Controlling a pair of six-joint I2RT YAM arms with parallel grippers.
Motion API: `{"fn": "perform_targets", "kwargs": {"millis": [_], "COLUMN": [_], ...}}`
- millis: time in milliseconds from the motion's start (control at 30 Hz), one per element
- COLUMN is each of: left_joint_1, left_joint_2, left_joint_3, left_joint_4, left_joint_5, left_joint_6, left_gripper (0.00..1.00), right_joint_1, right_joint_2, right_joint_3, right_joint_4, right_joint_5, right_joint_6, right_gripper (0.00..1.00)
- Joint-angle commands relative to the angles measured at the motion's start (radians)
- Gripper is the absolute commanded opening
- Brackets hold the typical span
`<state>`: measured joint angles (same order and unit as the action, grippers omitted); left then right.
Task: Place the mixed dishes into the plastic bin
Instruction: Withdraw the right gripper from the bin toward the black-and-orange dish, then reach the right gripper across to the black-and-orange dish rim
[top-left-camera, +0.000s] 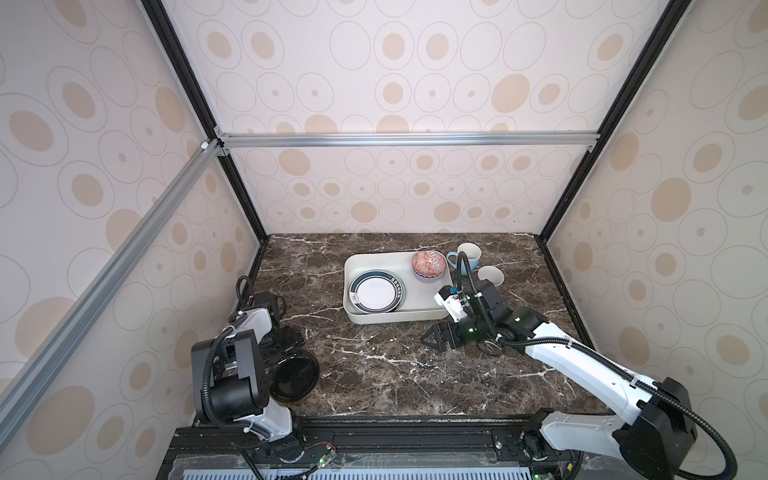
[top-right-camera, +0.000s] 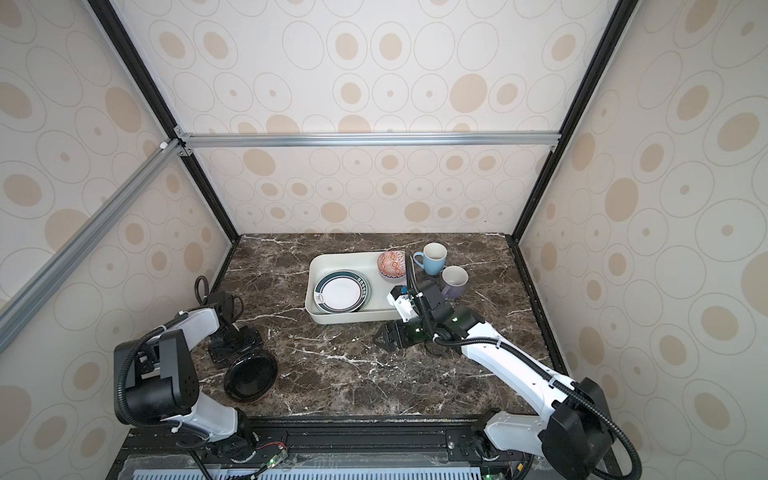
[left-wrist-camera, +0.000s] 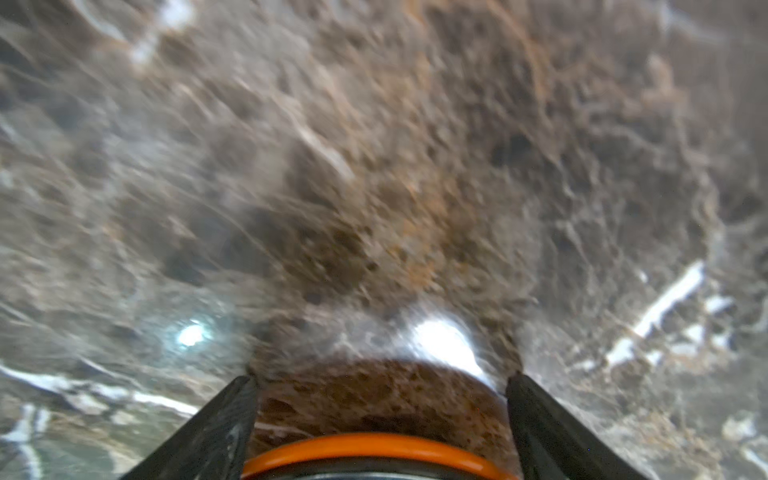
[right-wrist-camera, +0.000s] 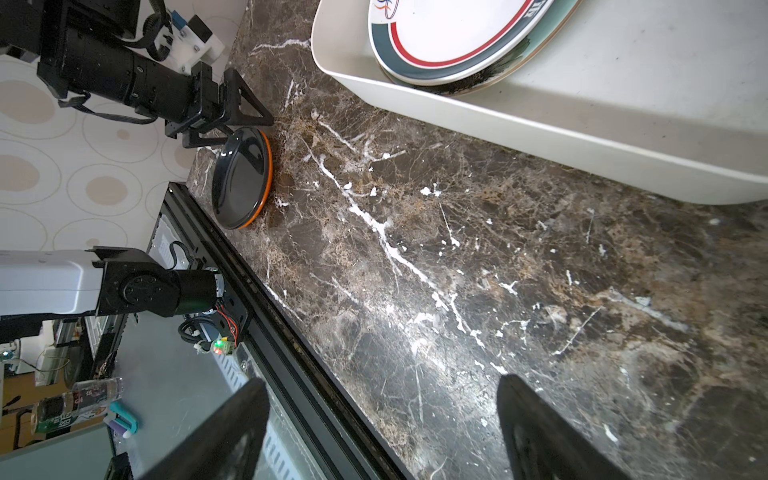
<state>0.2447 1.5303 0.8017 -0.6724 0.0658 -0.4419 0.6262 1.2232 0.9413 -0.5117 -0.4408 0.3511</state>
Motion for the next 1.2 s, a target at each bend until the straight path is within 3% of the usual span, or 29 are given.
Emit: {"fn": "perform_targets", "kwargs": {"millis": [0,467,833,967,1167], "left_joint_1": [-0.065,-0.226,-0.254,-0.258,-0.257], "left_joint_2": [-0.022,-0.088,-0.334,-0.38,-0.392], "left_joint_3": [-0.02,-0.072,-0.075,-0.064,-0.054], "left_joint_4": [-0.004,0.08,-0.042,-0.076,-0.073], "left_joint_5": [0.02,0.09,-0.034,-0.047,-0.039], "left_joint_6": [-0.042,-0.128,-0.241,-0.257,-0.226], "left_gripper": [0.93,0.91,0.96,0.96,0.95], "right_joint_1": [-0.002,-0.001,0.013,0.051,0.142], "right_joint_2": [-0.021,-0.105,-0.087,-0.015,0.188], "right_joint_3": [-0.014,-0.105,-0.102,-0.093,-0.028], "right_joint_4": [-0.02,-0.027,-0.011,0.046,0.178], "right_joint_5": [0.003,0.034,0.031,-0.003,-0.093], "right_joint_6": [0.002,0.049,0.046,0.045,0.089], "right_gripper": [0.89,0.89,0.89,0.85,0.63]}}
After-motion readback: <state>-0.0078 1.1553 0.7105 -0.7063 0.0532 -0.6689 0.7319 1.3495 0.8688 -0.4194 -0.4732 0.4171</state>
